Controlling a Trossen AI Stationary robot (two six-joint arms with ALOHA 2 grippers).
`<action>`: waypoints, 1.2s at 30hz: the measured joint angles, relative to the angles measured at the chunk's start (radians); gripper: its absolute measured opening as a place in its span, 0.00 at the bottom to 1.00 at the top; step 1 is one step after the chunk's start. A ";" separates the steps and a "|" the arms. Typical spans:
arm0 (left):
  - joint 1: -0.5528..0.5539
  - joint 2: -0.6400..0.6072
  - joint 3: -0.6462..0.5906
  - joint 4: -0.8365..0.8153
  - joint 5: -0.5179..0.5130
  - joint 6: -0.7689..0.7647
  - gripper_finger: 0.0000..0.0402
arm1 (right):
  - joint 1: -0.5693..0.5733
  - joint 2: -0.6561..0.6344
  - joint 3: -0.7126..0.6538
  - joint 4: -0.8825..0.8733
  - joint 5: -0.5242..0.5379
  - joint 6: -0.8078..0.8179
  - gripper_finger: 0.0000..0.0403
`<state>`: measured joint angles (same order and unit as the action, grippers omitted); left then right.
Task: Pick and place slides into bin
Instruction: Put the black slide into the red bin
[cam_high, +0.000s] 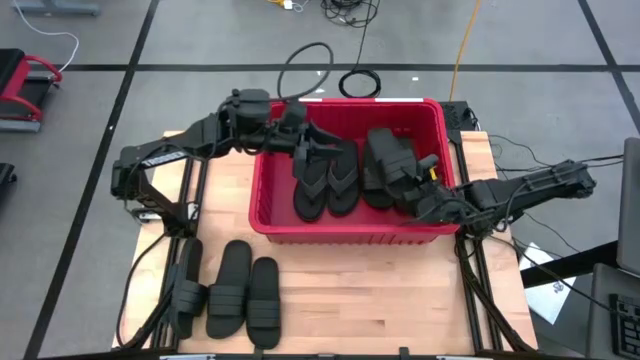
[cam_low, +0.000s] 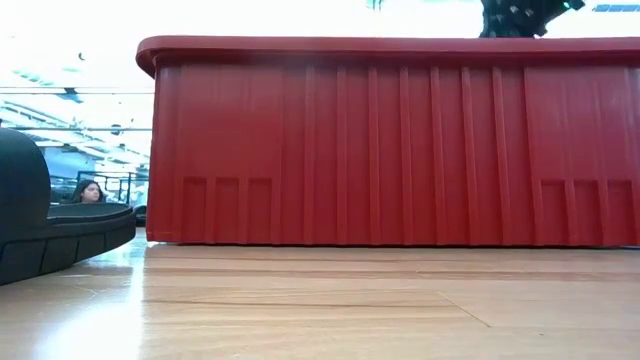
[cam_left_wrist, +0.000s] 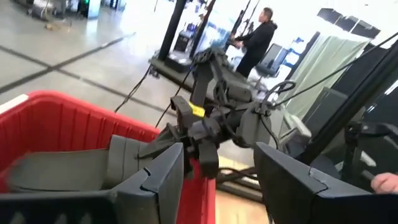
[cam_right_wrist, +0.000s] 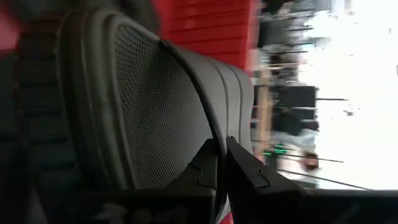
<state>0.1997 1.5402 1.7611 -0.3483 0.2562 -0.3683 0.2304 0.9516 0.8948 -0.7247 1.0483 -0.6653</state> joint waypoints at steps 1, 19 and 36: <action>0.000 0.001 0.000 -0.013 0.000 0.000 0.47 | -0.005 0.001 0.000 -0.043 -0.024 0.045 0.00; 0.006 0.002 -0.001 -0.115 0.000 0.078 0.46 | -0.286 0.070 0.040 -0.260 -0.267 0.216 0.00; 0.024 0.002 -0.002 -0.159 0.004 0.079 0.46 | -0.324 0.136 0.042 -0.304 -0.431 0.286 0.03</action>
<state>0.2241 1.5417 1.7596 -0.5072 0.2606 -0.2893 -0.0935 1.0879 0.9363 -1.0283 0.6177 -0.3795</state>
